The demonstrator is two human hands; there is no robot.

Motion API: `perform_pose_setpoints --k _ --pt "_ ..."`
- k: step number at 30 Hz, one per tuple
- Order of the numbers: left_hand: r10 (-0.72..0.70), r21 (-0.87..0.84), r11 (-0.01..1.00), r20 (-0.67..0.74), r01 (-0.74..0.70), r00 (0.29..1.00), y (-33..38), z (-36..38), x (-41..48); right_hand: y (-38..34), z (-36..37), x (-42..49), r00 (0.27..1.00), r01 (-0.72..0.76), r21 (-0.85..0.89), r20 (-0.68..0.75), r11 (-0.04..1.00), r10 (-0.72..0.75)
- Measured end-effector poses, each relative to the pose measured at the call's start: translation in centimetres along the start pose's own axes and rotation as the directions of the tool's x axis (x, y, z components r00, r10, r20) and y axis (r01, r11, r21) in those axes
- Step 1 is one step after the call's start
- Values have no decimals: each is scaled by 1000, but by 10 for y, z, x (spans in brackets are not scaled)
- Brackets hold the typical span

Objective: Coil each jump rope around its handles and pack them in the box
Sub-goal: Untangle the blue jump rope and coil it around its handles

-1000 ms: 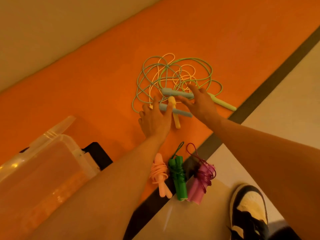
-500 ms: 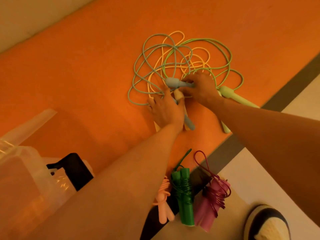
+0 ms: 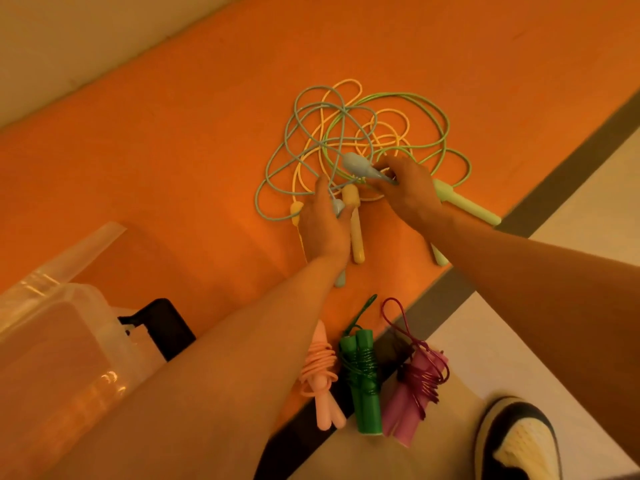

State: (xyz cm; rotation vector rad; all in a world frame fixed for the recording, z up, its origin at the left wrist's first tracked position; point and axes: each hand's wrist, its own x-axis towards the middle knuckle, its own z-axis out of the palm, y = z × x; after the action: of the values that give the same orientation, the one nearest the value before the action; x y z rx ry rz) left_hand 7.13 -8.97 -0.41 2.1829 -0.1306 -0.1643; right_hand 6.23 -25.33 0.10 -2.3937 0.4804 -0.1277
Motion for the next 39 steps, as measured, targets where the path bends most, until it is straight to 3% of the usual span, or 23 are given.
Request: perform_pose_setpoints --k 3,7,10,13,18,25,32,39 --pt "28 -88 996 -39 -32 999 13 -23 -3 -20 -15 -22 999 -25 100 -38 995 29" --pt "69 -186 979 -66 -80 995 41 -61 -11 -60 -31 -65 980 -131 408 -84 903 180" --pt "88 -262 958 -112 -115 990 72 -100 -26 -98 -46 -100 962 -212 536 -35 817 272" --pt "112 -286 946 -155 -153 982 103 -143 -53 -144 -73 -140 964 -226 632 37 742 262" --pt "128 -373 911 -151 -177 980 146 -214 -119 -227 -126 -214 977 -204 690 96 695 191" --pt "66 -476 868 -170 -141 983 180 -294 -196 -305 -175 -293 986 -164 675 139 719 95" --pt "66 -541 826 -186 -158 980 201 -350 -226 -348 -203 -329 972 -137 651 235 746 -26" --pt "30 -559 816 -211 -146 977 195 -364 -241 -375 -188 -338 983 -60 703 165 708 -80"
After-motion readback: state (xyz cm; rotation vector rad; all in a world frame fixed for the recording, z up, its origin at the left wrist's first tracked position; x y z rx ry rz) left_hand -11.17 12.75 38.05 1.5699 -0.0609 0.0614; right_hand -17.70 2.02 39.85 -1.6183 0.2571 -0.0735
